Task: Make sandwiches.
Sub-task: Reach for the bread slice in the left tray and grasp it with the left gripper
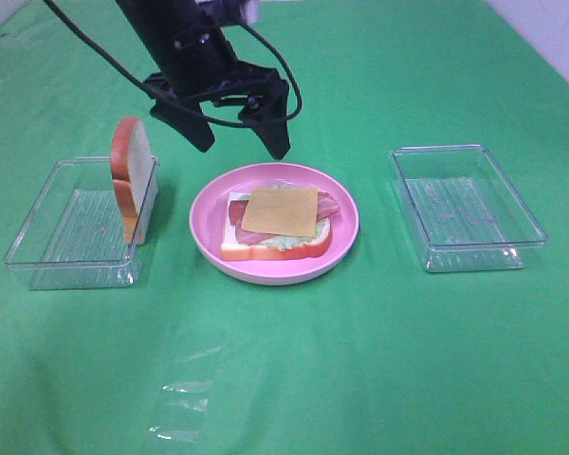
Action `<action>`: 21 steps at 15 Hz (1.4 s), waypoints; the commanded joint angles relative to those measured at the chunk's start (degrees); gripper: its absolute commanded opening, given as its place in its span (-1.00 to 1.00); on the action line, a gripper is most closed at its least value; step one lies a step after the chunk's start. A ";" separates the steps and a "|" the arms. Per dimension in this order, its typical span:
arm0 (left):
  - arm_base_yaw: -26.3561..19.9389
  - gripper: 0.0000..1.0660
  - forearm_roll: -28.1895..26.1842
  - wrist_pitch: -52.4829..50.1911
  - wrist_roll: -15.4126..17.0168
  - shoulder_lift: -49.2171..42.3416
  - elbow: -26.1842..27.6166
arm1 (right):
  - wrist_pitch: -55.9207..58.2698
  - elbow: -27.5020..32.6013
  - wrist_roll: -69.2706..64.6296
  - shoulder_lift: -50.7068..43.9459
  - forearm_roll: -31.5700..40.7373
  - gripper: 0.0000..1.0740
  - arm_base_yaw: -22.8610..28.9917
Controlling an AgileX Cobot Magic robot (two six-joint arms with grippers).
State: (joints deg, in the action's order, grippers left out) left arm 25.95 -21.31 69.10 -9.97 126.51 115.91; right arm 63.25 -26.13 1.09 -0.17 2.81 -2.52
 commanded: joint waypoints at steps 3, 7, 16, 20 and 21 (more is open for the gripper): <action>0.17 0.91 15.99 6.53 9.51 -7.16 0.97 | -0.40 0.23 0.52 -1.78 0.17 0.83 0.06; -0.92 0.91 22.23 6.53 14.15 -7.73 0.97 | -0.40 0.23 0.52 -1.78 0.17 0.83 0.06; -9.57 0.91 17.76 5.90 15.81 -6.93 -9.28 | -0.40 0.23 0.52 -1.78 0.17 0.83 0.06; -9.57 0.91 17.30 4.87 15.81 -4.93 -9.22 | -0.40 0.23 0.52 -1.78 0.17 0.83 0.06; -9.57 0.91 17.13 3.72 15.81 -3.95 -9.22 | -0.40 0.23 0.52 -1.78 0.17 0.83 0.06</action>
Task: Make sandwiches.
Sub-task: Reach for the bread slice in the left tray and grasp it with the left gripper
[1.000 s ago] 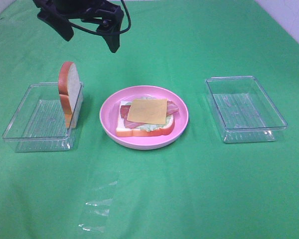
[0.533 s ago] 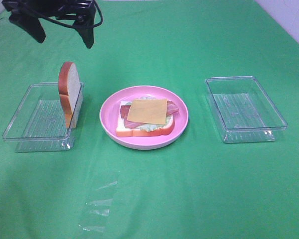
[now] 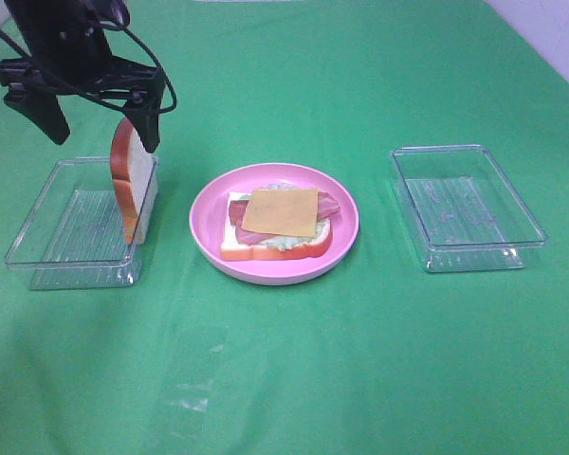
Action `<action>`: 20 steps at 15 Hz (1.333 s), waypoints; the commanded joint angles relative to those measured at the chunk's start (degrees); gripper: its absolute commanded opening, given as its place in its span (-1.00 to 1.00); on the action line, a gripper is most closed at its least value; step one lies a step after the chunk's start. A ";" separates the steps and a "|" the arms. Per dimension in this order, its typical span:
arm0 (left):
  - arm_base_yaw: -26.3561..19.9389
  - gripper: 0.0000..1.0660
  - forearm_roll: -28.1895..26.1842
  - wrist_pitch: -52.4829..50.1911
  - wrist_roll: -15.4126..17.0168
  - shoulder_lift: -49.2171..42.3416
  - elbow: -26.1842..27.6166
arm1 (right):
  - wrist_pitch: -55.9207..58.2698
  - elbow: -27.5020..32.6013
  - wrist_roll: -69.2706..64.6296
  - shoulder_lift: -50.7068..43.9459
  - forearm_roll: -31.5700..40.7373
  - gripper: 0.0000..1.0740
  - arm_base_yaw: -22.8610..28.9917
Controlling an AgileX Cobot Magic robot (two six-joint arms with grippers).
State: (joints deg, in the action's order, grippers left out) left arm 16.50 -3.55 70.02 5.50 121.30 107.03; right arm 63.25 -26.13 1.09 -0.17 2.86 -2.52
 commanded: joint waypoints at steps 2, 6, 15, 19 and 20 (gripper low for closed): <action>-0.11 0.91 -0.92 0.69 0.34 2.18 -0.29 | -0.40 0.23 0.52 -1.78 0.11 0.83 0.06; -0.11 0.91 -1.03 -3.55 0.29 5.56 -0.06 | -0.40 0.23 0.52 -1.78 0.11 0.83 0.06; -0.11 0.17 -0.46 -7.10 -0.23 6.82 0.06 | -0.40 0.23 0.52 -1.78 0.11 0.83 0.06; -0.11 -0.14 -0.23 -6.76 0.34 6.82 0.06 | -0.40 0.23 0.52 -1.78 0.11 0.83 0.06; -0.11 -0.14 -0.23 -6.65 0.34 6.82 0.06 | -0.40 0.23 0.52 -1.78 0.11 0.83 0.06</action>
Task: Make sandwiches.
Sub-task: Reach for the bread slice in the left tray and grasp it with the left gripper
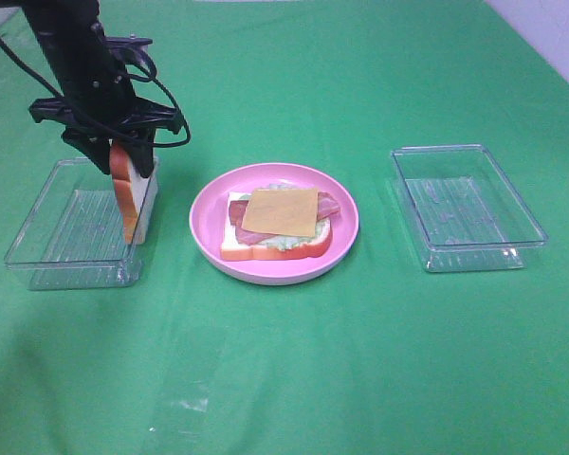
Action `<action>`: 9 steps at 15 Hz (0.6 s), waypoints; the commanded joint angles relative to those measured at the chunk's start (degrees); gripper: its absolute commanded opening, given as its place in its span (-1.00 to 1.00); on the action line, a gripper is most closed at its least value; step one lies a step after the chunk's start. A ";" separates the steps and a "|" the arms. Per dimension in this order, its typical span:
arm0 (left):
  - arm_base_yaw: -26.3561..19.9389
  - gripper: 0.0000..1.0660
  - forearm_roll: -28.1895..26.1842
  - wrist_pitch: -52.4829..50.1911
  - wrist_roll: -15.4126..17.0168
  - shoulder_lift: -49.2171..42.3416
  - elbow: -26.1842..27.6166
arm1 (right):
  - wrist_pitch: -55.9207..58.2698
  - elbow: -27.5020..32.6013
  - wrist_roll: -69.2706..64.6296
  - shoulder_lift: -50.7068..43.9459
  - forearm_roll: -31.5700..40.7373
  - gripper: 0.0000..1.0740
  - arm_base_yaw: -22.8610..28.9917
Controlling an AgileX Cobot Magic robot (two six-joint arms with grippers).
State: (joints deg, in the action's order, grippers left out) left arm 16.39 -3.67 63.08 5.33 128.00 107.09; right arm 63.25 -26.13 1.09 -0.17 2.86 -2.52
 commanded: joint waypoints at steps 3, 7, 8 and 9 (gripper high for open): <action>0.00 -0.14 -0.11 1.43 0.52 0.06 0.00 | -0.40 0.23 0.52 -1.78 0.11 0.83 0.06; 0.00 -0.15 -0.11 2.29 0.63 0.00 0.17 | -0.40 0.23 0.52 -1.78 0.11 0.83 0.06; 0.00 -0.21 0.00 2.35 1.09 0.00 0.29 | -0.40 0.23 0.52 -1.78 0.11 0.83 0.06; 0.00 -0.37 0.11 2.35 1.26 0.00 0.29 | -0.40 0.23 0.52 -1.78 0.11 0.83 0.06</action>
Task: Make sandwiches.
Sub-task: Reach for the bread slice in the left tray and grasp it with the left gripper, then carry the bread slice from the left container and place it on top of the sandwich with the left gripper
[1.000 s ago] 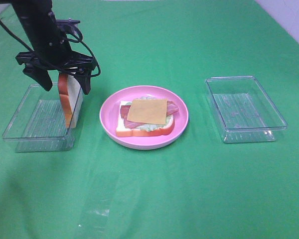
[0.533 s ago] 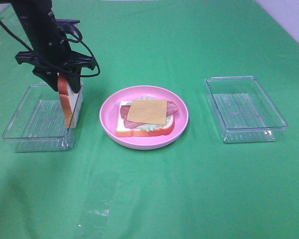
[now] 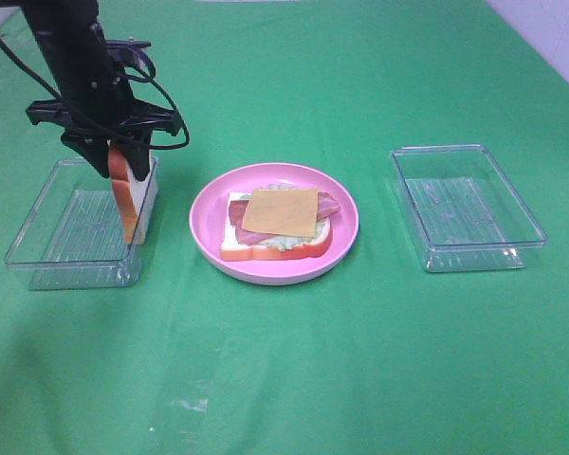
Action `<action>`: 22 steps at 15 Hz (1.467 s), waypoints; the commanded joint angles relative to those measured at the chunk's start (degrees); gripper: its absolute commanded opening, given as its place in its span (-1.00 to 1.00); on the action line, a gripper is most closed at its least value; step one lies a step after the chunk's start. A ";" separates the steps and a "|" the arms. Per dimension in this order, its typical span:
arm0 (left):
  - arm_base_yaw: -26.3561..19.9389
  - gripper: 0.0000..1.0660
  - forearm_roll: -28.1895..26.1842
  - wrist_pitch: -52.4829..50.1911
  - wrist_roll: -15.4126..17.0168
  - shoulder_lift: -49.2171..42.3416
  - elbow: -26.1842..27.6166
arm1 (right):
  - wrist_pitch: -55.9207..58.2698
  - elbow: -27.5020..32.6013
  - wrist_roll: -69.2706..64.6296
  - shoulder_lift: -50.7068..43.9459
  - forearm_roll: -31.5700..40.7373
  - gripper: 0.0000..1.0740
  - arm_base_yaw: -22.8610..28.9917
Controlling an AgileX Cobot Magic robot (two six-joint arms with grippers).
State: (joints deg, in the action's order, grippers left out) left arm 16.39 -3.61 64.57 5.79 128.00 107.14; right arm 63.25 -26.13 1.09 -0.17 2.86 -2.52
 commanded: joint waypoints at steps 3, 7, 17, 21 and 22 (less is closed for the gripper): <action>0.00 -1.00 0.06 1.09 1.09 0.00 0.23 | -0.40 0.23 0.52 -1.78 0.11 0.83 0.06; 0.00 -1.00 0.06 1.43 2.18 -0.17 0.23 | -0.40 0.23 0.52 -1.78 0.11 0.83 0.06; 0.00 -1.00 3.61 11.00 3.21 -8.48 0.52 | -0.40 0.23 0.52 -1.72 0.06 0.83 0.06; 0.00 -1.00 0.34 10.89 3.44 -15.24 0.52 | -0.40 0.23 0.52 -1.72 0.06 0.83 0.06; 0.00 -1.00 -2.12 9.85 3.21 -16.16 0.52 | -0.40 0.23 0.52 -1.72 0.06 0.83 0.06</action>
State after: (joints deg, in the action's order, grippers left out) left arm 16.33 -4.58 69.73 8.59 112.41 107.49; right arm 63.25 -26.13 1.09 -0.17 2.86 -2.52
